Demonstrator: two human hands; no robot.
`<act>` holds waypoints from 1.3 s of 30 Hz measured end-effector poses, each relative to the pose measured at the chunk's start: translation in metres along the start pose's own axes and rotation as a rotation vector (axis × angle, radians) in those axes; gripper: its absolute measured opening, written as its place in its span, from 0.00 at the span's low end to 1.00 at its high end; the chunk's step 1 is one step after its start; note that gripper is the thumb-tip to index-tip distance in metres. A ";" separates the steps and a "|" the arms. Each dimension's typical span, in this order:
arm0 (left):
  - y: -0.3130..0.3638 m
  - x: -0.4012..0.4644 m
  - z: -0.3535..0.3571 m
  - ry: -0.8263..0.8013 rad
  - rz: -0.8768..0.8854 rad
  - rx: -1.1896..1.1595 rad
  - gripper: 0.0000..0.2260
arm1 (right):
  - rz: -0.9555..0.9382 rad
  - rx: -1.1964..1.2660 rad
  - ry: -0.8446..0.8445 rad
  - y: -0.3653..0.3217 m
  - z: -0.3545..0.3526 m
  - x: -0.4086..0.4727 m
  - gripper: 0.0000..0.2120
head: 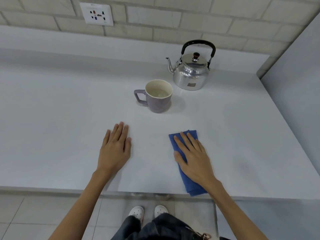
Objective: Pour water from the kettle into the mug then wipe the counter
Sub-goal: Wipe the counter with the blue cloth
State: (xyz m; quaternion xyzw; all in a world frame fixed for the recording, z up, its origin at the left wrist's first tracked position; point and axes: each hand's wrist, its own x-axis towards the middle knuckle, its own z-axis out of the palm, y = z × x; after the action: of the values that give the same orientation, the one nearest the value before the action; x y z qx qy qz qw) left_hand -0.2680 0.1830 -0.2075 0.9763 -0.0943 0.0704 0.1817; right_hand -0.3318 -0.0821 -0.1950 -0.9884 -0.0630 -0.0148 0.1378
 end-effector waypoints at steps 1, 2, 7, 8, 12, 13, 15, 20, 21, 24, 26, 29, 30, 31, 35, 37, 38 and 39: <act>0.000 0.000 0.000 0.001 0.001 0.001 0.24 | 0.007 0.005 0.004 0.010 -0.002 -0.004 0.24; 0.000 0.000 0.001 0.002 0.002 0.003 0.24 | 0.022 0.001 0.009 0.022 -0.006 -0.006 0.23; 0.000 0.001 0.002 0.005 0.000 0.007 0.24 | 0.124 -0.099 0.053 0.083 -0.025 0.026 0.22; 0.000 0.001 0.002 0.005 0.001 0.008 0.24 | 0.144 -0.096 0.052 0.087 -0.027 0.038 0.22; 0.000 0.001 0.002 -0.002 0.000 0.006 0.24 | 0.164 -0.094 0.064 0.078 -0.023 0.081 0.22; 0.000 0.001 0.002 -0.004 0.000 0.004 0.25 | 0.167 -0.098 0.063 0.073 -0.021 0.086 0.22; 0.000 0.001 0.002 -0.006 0.001 0.000 0.25 | 0.168 -0.110 0.053 0.061 -0.017 0.092 0.23; 0.000 0.000 0.001 -0.002 0.003 -0.013 0.23 | 0.064 -0.095 -0.001 0.022 -0.004 0.074 0.24; 0.000 0.000 0.001 -0.002 0.003 -0.014 0.23 | 0.036 -0.086 -0.011 0.015 -0.003 0.065 0.24; 0.001 0.000 0.000 -0.011 0.003 -0.017 0.24 | -0.061 -0.085 -0.038 0.008 -0.004 0.025 0.24; 0.000 0.000 0.000 -0.011 0.004 -0.016 0.24 | -0.094 -0.083 -0.065 0.017 -0.009 -0.006 0.24; 0.001 0.000 0.000 -0.006 0.002 -0.019 0.24 | -0.046 -0.064 -0.067 0.046 -0.018 -0.028 0.24; 0.001 -0.001 0.000 -0.007 0.001 -0.018 0.24 | -0.012 -0.063 -0.060 0.053 -0.020 -0.026 0.24; 0.001 -0.001 -0.001 -0.008 0.000 -0.019 0.24 | 0.023 -0.064 -0.046 0.058 -0.021 -0.019 0.24; 0.003 -0.001 -0.002 -0.009 0.003 -0.029 0.24 | 0.136 -0.110 0.022 0.043 -0.011 0.031 0.24; 0.003 0.000 -0.002 -0.008 0.007 -0.028 0.24 | 0.140 -0.119 0.036 0.022 -0.003 0.055 0.24; 0.003 0.000 -0.002 -0.008 0.008 -0.027 0.24 | 0.127 -0.120 0.036 0.009 0.001 0.063 0.24; 0.002 0.000 -0.003 -0.009 0.008 -0.026 0.25 | 0.106 -0.118 0.040 -0.004 0.004 0.070 0.24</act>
State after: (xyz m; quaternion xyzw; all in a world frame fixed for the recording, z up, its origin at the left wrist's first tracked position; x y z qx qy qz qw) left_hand -0.2688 0.1822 -0.2046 0.9738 -0.0998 0.0653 0.1937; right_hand -0.2630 -0.0683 -0.1947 -0.9962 -0.0068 -0.0309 0.0811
